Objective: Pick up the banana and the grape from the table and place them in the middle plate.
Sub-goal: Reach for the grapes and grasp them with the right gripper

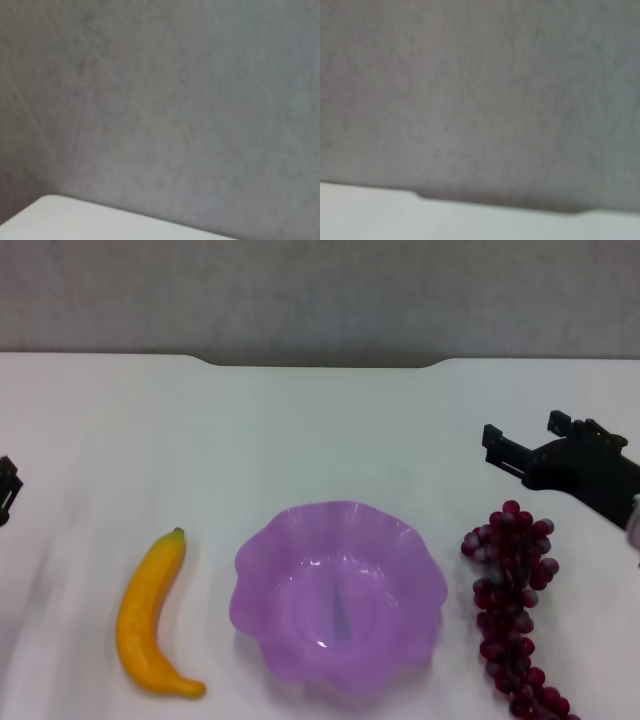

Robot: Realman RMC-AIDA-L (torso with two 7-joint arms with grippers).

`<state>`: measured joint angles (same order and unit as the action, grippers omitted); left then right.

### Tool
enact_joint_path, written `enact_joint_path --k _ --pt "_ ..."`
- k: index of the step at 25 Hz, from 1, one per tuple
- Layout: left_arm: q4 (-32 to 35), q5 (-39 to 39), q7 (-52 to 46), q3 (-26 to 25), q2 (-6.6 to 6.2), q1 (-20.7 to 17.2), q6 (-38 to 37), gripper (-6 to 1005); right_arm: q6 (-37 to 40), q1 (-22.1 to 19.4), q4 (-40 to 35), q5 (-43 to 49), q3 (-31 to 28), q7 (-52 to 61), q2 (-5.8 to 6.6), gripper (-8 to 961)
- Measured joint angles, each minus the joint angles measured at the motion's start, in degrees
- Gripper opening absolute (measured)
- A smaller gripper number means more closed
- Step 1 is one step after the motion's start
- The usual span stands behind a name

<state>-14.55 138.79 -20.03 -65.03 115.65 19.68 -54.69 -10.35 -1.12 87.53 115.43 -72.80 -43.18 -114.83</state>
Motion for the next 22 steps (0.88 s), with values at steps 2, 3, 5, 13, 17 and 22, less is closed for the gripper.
enact_joint_path --k 2,3,5,13,17,22 --pt "-0.2 0.0 0.3 -0.5 -0.10 0.3 -0.3 789 -9.3 0.9 1.0 0.1 -5.1 3.9 0.05 879" --pt "-0.1 0.0 0.4 -1.0 -0.08 0.3 -0.3 789 -13.6 2.2 0.6 0.2 -7.4 6.1 0.09 879" --pt "0.5 0.2 0.7 -1.7 0.25 0.1 -0.1 789 -20.8 5.0 -1.8 0.4 -11.1 9.5 0.14 878" --pt "0.2 0.1 2.8 -1.4 0.66 -0.8 0.1 789 -40.8 7.5 -4.8 7.3 -25.3 19.3 0.13 878" --pt "-1.3 0.1 3.0 -1.4 0.60 -0.5 0.2 789 -46.5 8.0 -4.3 12.5 -30.5 22.3 0.17 878" --pt "0.6 -0.1 3.6 -1.9 0.45 1.1 1.6 789 -49.1 12.0 -9.0 13.1 -30.6 21.3 0.03 878"
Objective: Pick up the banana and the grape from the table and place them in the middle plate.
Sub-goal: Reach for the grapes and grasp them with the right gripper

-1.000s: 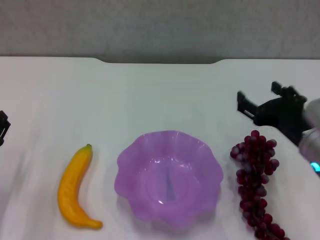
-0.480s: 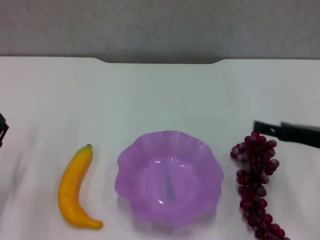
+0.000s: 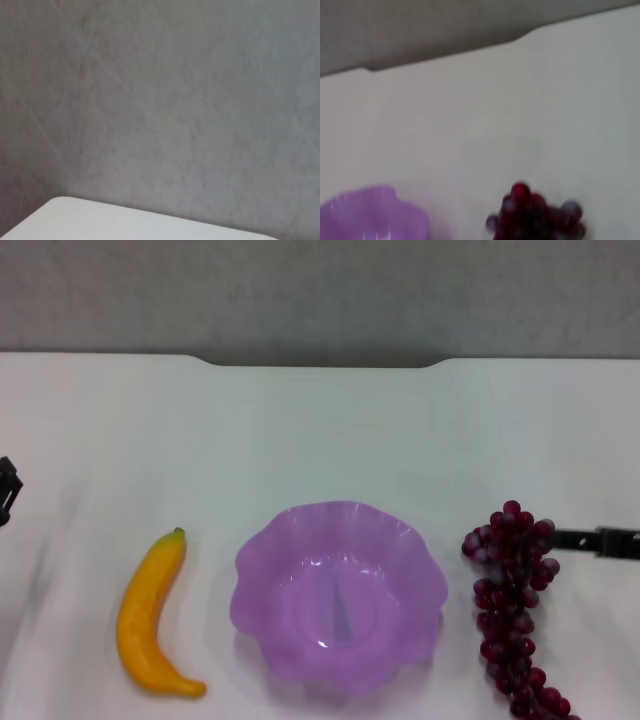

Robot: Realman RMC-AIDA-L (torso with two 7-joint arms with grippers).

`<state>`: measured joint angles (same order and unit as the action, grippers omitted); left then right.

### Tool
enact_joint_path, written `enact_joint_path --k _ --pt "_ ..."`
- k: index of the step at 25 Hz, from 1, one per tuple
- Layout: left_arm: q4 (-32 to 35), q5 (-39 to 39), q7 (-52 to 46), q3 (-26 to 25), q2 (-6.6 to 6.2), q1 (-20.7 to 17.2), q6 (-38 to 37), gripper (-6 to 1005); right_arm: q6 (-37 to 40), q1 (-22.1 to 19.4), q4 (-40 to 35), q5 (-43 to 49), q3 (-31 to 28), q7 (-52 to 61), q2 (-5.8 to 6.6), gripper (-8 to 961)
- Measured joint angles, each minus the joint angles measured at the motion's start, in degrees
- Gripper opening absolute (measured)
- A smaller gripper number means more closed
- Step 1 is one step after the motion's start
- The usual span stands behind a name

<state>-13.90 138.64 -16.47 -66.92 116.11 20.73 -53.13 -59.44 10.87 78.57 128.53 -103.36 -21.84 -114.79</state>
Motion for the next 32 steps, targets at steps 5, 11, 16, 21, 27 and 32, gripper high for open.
enact_joint_path --k 5,11,16,21,27,32 --pt "-1.0 -0.1 1.1 -0.1 0.23 -0.5 0.3 789 1.3 1.6 -2.2 -0.3 0.7 -1.0 -0.04 877" --pt "0.1 0.2 1.5 1.0 0.34 -0.6 0.6 790 5.5 2.5 -8.8 -0.2 1.4 -1.7 -0.10 877" --pt "0.2 -0.2 1.5 -0.1 0.46 -1.2 0.3 790 6.2 3.5 -9.1 -0.5 3.4 -1.8 -0.02 876" --pt "0.0 -0.1 1.7 0.0 0.63 -0.8 0.3 790 7.3 3.6 -9.6 -0.4 4.1 -1.9 0.07 874" --pt "0.1 -0.1 1.7 0.2 0.74 -0.8 0.4 790 10.4 4.1 -11.0 -0.1 7.5 -1.9 0.18 871" --pt "-0.1 -0.1 1.7 0.0 0.79 -0.8 0.2 790 12.6 5.0 -12.9 -0.2 10.3 -2.4 0.15 868"
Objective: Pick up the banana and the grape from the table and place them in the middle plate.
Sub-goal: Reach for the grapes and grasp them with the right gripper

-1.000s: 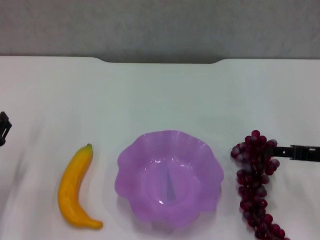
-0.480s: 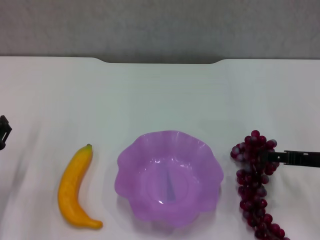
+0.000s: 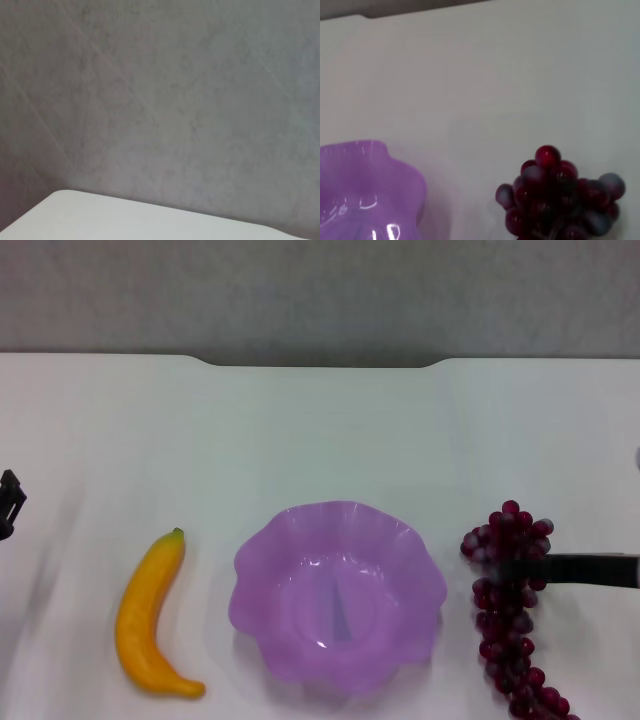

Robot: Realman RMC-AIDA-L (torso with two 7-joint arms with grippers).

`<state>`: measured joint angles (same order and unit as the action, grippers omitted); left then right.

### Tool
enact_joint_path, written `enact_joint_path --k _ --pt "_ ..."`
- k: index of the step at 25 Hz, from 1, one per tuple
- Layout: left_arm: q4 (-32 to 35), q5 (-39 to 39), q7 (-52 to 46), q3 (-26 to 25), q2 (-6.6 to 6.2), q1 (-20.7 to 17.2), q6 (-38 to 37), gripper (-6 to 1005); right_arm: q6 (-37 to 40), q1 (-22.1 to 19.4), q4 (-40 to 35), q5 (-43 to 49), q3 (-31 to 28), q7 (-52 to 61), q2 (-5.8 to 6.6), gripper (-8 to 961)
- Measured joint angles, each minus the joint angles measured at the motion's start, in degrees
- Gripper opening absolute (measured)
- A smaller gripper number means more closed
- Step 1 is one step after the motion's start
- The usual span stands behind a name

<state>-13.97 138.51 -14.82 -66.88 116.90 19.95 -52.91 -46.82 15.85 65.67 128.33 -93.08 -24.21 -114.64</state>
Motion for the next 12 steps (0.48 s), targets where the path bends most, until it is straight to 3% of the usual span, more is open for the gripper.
enact_joint_path --k 12 --pt "0.0 0.0 0.1 0.2 0.00 0.0 0.3 790 5.7 4.1 -8.1 -0.3 5.2 -0.4 -0.01 862"
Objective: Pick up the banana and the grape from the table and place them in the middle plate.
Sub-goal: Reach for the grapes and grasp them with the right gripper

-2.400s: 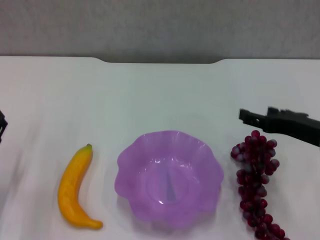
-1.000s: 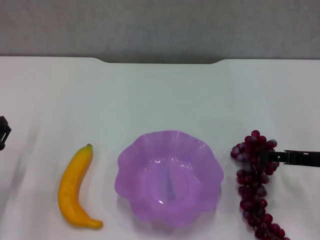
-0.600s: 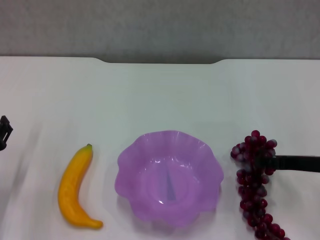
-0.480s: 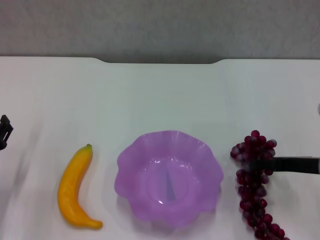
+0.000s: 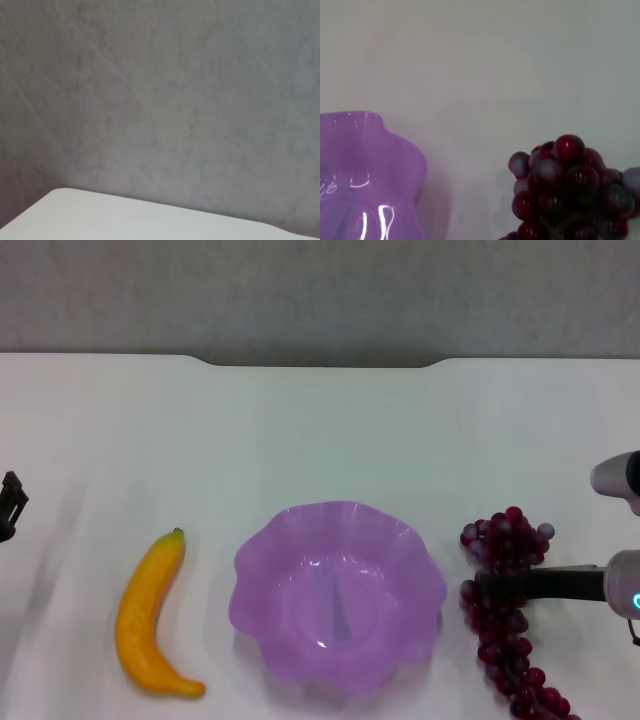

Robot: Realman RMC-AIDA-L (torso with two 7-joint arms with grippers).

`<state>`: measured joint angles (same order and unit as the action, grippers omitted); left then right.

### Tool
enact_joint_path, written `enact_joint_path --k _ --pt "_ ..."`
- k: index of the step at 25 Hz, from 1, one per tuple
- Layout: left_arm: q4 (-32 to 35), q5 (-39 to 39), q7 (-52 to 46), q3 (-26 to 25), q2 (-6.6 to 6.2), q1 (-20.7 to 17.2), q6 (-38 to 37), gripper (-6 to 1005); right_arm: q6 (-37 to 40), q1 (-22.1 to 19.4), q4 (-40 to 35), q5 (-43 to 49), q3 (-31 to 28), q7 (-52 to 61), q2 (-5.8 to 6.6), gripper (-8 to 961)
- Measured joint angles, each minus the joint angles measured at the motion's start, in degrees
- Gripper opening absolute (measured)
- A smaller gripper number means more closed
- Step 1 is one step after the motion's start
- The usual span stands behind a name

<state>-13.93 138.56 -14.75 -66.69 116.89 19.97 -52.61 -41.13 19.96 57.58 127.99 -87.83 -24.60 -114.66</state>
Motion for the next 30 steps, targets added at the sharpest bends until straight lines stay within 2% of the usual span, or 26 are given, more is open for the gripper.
enact_joint_path --k 12,20,25,30 --pt "0.2 -0.1 -0.2 0.0 0.00 0.1 0.1 791 3.6 2.7 -4.1 0.0 2.9 -0.6 -0.13 855" --pt "0.2 -0.1 -0.4 -0.1 0.00 0.0 0.1 791 6.0 2.9 -4.5 0.0 4.4 -0.6 -0.13 851" --pt "0.2 0.0 -0.4 -0.3 0.00 0.0 0.1 791 6.7 2.8 -4.5 0.1 4.5 -0.6 -0.13 715" --pt "0.2 0.0 -0.4 -0.2 0.00 -0.1 0.1 791 7.8 2.6 -4.6 0.5 5.6 -1.0 -0.07 677"
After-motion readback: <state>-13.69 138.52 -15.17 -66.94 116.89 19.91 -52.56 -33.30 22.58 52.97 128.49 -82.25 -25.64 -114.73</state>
